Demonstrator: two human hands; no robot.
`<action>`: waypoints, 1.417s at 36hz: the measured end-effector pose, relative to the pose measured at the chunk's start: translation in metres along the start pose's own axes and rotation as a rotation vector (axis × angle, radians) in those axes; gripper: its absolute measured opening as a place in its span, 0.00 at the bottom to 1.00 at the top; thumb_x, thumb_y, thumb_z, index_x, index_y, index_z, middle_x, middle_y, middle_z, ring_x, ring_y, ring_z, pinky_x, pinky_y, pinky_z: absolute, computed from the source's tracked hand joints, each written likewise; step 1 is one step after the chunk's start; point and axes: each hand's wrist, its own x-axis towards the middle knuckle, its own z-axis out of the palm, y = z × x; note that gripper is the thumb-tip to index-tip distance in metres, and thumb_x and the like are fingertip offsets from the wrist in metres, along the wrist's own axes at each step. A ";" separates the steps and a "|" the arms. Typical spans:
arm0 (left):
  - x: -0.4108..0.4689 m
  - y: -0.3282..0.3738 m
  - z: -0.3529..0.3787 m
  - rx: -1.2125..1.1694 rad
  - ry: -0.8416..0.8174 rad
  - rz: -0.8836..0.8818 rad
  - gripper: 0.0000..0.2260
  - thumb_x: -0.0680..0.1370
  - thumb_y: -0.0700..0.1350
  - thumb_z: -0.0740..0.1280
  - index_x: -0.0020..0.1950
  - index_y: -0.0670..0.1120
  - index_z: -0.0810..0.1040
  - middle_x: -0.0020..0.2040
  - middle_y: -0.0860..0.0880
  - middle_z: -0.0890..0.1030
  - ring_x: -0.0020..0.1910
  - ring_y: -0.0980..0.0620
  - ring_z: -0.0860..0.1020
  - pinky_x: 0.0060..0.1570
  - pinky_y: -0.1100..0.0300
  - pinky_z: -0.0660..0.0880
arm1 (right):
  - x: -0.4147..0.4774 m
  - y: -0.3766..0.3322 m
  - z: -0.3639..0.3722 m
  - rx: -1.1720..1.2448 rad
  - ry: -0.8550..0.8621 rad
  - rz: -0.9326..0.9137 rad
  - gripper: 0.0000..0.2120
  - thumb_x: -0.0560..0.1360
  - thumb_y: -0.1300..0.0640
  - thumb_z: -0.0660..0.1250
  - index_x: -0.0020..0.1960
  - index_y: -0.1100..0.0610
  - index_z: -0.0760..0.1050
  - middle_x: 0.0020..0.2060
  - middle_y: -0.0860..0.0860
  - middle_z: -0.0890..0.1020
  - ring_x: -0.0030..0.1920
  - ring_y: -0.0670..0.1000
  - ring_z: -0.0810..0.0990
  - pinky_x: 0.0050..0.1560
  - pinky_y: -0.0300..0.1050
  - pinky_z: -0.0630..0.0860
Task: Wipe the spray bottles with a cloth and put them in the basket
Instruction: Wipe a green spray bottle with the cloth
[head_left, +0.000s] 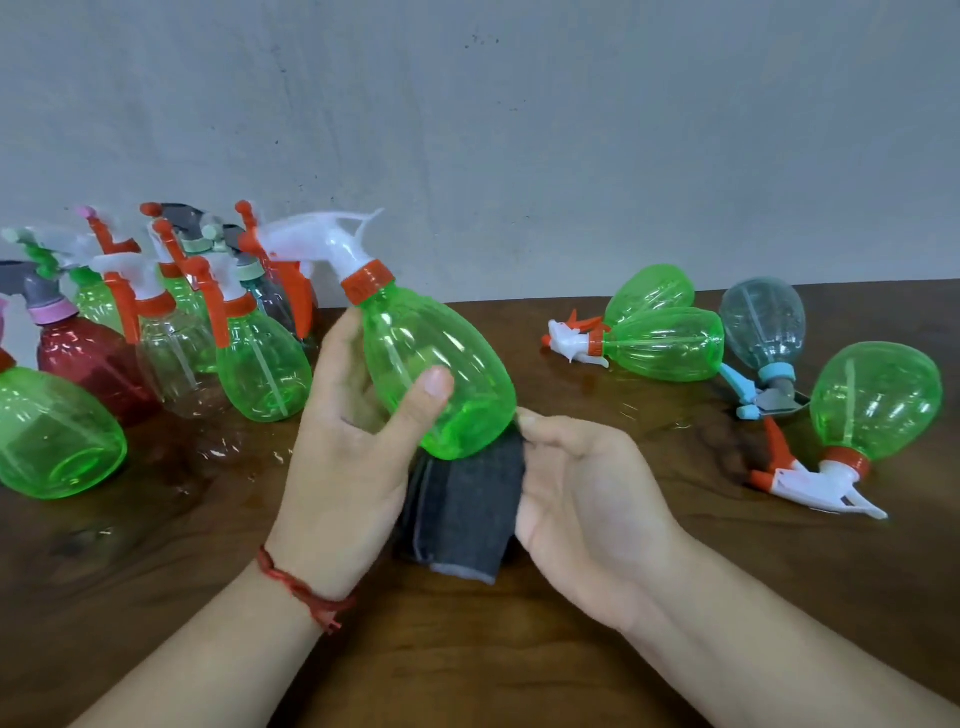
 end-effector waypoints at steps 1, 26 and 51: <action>0.000 0.000 -0.001 0.086 -0.025 0.053 0.26 0.80 0.39 0.72 0.77 0.45 0.69 0.66 0.58 0.82 0.67 0.55 0.81 0.67 0.57 0.78 | -0.001 0.000 -0.001 0.021 -0.027 0.028 0.23 0.83 0.57 0.54 0.73 0.64 0.76 0.70 0.64 0.79 0.73 0.64 0.75 0.79 0.62 0.66; 0.002 0.000 -0.011 0.432 -0.219 0.168 0.37 0.79 0.45 0.75 0.84 0.44 0.62 0.76 0.47 0.74 0.77 0.43 0.72 0.76 0.39 0.70 | -0.004 -0.015 -0.005 0.148 -0.017 0.191 0.37 0.81 0.35 0.60 0.73 0.67 0.75 0.71 0.65 0.78 0.74 0.64 0.75 0.81 0.60 0.63; -0.007 -0.003 0.001 0.238 -0.038 -0.226 0.42 0.69 0.51 0.86 0.79 0.64 0.69 0.64 0.54 0.85 0.63 0.52 0.84 0.60 0.50 0.83 | -0.001 -0.024 -0.004 -0.216 0.288 -0.334 0.15 0.81 0.73 0.62 0.62 0.61 0.80 0.58 0.57 0.87 0.56 0.55 0.86 0.64 0.56 0.79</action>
